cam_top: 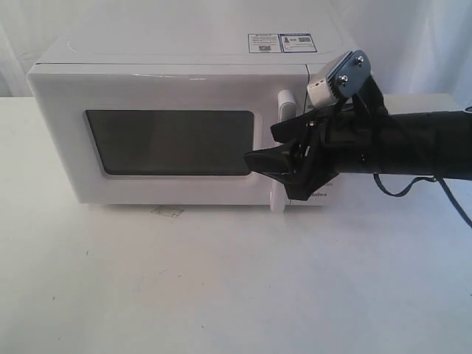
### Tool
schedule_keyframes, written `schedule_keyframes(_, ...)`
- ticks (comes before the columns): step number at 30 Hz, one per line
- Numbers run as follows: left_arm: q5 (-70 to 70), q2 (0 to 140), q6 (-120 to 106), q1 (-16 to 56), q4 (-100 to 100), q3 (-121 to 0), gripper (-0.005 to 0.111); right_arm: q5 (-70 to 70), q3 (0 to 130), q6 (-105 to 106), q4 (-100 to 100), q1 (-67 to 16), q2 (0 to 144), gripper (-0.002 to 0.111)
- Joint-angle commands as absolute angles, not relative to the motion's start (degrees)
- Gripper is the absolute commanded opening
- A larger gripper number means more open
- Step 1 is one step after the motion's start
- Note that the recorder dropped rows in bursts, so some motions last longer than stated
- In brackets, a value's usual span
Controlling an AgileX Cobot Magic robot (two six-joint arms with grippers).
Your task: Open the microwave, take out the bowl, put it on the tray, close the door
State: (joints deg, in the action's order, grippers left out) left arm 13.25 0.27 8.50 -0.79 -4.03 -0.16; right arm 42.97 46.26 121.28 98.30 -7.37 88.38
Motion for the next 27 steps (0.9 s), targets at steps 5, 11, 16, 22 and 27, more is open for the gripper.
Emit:
schedule_keyframes(5, 13.2, 0.0, 8.5, -1.0, -3.9, 0.0, 0.0, 40.8, 47.3, 121.1, 99.9, -7.0, 89.5, 0.031)
schedule_keyframes(11, 13.2, 0.0, 8.5, -1.0, -3.9, 0.0, 0.0, 41.7, 47.4, 120.7, 99.9, -7.0, 89.5, 0.0)
schedule_keyframes(16, 13.2, 0.0, 8.5, -1.0, -3.9, 0.0, 0.0, 44.3, 47.4, 120.7, 99.9, -7.0, 89.5, 0.0)
schedule_keyframes(22, 13.2, 0.0, 8.5, -1.0, -3.9, 0.0, 0.0, 43.9, 47.3, 119.6, 99.9, -6.9, 88.8, 0.0)
schedule_keyframes(27, 13.2, 0.0, 8.5, -1.0, -3.9, 0.0, 0.0, 46.0, 43.9, 118.4, 94.7, -4.6, 83.0, 0.0)
